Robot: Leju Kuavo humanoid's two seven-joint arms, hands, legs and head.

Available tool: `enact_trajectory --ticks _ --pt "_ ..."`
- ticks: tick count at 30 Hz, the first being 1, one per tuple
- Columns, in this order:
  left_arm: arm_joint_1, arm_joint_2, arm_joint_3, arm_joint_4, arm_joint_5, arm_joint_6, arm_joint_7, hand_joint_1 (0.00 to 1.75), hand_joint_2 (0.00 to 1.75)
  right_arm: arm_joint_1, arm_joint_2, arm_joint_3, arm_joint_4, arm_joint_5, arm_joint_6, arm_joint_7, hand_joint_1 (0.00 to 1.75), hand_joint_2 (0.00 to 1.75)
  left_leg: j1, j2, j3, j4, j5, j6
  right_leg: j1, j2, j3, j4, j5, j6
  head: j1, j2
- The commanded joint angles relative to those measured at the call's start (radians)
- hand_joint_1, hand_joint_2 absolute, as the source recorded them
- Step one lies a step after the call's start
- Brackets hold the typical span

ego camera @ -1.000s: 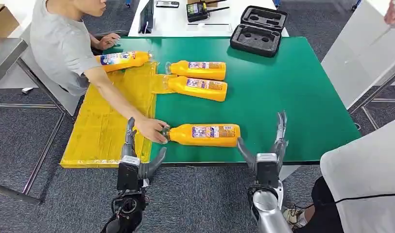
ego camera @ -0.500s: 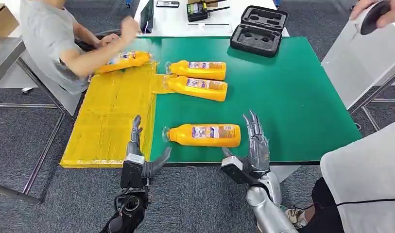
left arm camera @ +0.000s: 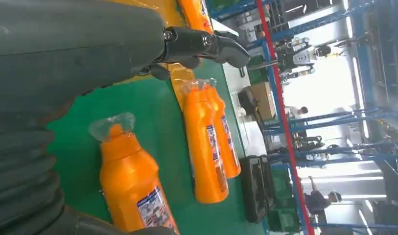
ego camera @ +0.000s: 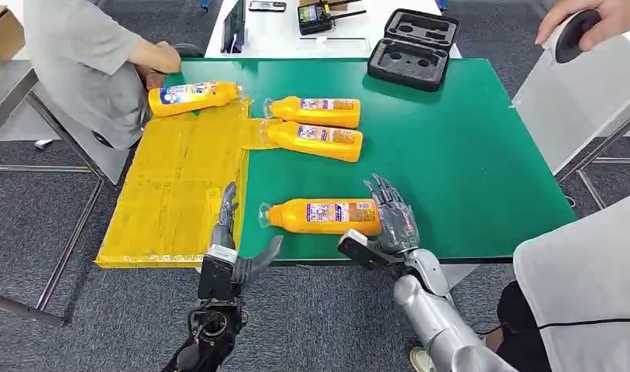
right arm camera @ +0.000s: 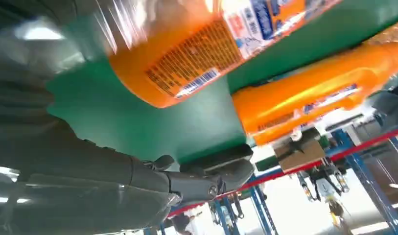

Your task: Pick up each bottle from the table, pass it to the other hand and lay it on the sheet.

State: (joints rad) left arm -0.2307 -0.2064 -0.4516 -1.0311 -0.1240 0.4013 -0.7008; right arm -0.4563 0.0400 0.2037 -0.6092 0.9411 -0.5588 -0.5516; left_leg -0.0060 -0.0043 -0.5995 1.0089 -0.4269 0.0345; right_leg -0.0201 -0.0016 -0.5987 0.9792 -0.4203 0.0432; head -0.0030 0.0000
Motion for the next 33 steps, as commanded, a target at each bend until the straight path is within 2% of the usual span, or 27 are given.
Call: enact_trajectory --ticks 1,10,29,32,33 --pt "-0.054 0.010 -0.069 0.067 0.006 -0.016 0.003 0.00 1.75 -0.111 -0.029 0.011 0.184 -0.004 0.076 0.015 0.00 1.75 0.000 -0.001 0.002 0.000 -0.001 -0.001 0.000 -0.001 0.002 0.000 -0.001 -0.001 0.000 0.000" --pt "-0.073 0.009 -0.097 0.071 0.022 -0.016 0.003 0.00 1.75 -0.166 -0.027 0.030 0.224 0.025 0.151 0.039 0.00 1.75 0.001 0.001 0.003 0.001 -0.002 -0.002 0.001 0.001 0.003 0.000 -0.001 -0.002 0.000 0.000" --pt "-0.089 0.004 -0.116 0.080 0.022 -0.018 0.003 0.00 1.75 -0.171 -0.034 0.012 0.245 0.012 0.200 0.067 0.00 1.75 0.001 0.000 0.002 0.001 -0.001 -0.002 0.001 0.000 0.002 0.000 -0.001 -0.002 0.000 0.000" --pt "-0.098 -0.002 -0.123 0.096 0.021 -0.024 0.003 0.00 1.75 -0.187 -0.047 0.017 0.263 0.016 0.260 0.071 0.00 1.75 0.001 0.000 0.004 0.001 -0.002 -0.002 0.002 0.000 0.004 0.000 -0.002 -0.002 0.000 0.000" --pt "-0.102 -0.003 -0.128 0.101 0.023 -0.027 0.003 0.00 1.75 -0.191 -0.055 0.025 0.272 0.025 0.285 0.082 0.49 1.75 0.001 0.000 0.002 0.000 -0.001 -0.002 0.001 -0.001 0.002 0.000 -0.001 -0.001 0.000 0.000"
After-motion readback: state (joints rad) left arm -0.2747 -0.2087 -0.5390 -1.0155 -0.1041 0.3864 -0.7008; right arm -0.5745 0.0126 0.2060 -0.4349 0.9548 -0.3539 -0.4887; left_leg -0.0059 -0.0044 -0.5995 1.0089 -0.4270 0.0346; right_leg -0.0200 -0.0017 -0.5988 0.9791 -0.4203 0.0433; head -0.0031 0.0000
